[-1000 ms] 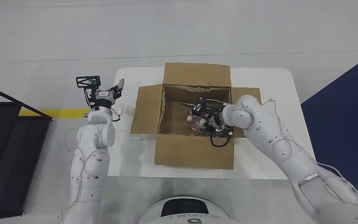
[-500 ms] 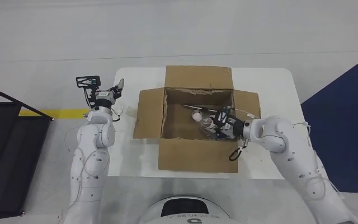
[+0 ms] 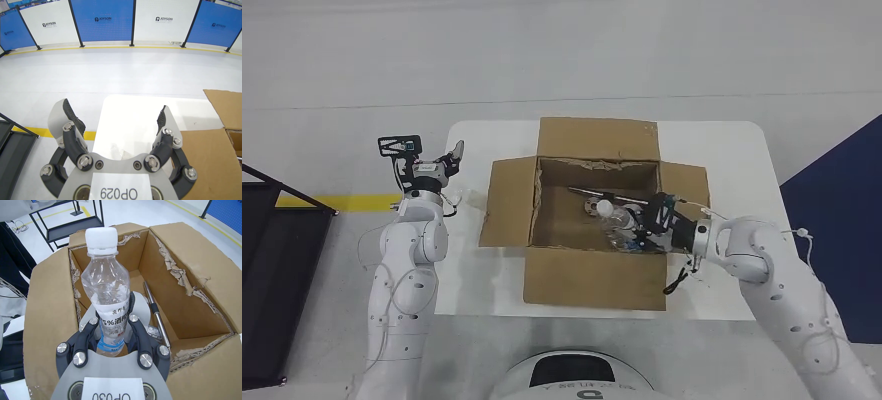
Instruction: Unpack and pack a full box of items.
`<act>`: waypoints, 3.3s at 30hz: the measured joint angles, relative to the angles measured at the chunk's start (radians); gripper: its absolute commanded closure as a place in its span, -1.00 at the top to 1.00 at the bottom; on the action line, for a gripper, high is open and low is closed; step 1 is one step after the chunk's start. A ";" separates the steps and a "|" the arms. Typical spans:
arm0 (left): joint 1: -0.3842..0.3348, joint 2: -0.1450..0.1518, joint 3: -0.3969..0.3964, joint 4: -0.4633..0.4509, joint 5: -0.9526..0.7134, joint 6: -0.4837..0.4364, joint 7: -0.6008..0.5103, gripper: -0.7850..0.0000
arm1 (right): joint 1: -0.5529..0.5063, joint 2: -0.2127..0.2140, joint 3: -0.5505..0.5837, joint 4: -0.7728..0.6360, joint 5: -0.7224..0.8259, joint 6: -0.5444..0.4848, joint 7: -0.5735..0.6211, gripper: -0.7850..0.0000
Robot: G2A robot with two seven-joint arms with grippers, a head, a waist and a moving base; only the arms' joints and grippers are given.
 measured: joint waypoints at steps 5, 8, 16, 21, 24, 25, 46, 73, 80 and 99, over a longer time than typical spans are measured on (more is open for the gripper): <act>0.000 0.000 0.000 0.000 0.000 0.000 0.000 1.00 | 0.026 0.005 0.094 0.131 0.214 -0.087 -0.266 -1.00; 0.000 0.000 0.000 0.000 0.000 0.000 0.000 1.00 | -0.012 0.020 0.174 0.134 0.294 -0.182 -0.427 -1.00; 0.000 0.000 0.000 0.000 0.000 0.000 0.000 1.00 | -0.105 0.077 0.294 0.236 0.328 -0.177 -0.702 -1.00; 0.000 0.000 0.000 0.000 0.000 0.000 0.000 1.00 | -0.106 0.113 0.299 0.422 0.339 -0.177 -0.786 -1.00; 0.000 0.000 0.000 0.000 0.000 0.000 0.000 1.00 | -0.089 0.127 0.276 0.539 0.342 -0.177 -0.822 -1.00; 0.000 0.000 0.000 0.000 0.000 0.000 0.000 1.00 | -0.083 0.130 0.267 0.571 0.343 -0.177 -0.829 -1.00; 0.000 0.000 0.000 0.000 0.000 0.000 0.000 1.00 | 0.005 0.110 0.124 0.762 0.371 0.052 -0.881 -1.00; 0.000 0.000 0.000 0.000 0.000 0.000 0.000 1.00 | 0.267 -0.046 -0.112 1.223 0.145 0.340 -1.107 1.00; 0.000 0.000 0.000 0.000 0.000 0.000 0.000 1.00 | 0.260 -0.036 -0.091 1.251 0.104 0.238 -1.185 1.00; 0.000 0.000 0.000 0.000 0.000 0.000 0.000 1.00 | 0.036 0.096 0.150 0.870 0.152 -0.179 -1.108 1.00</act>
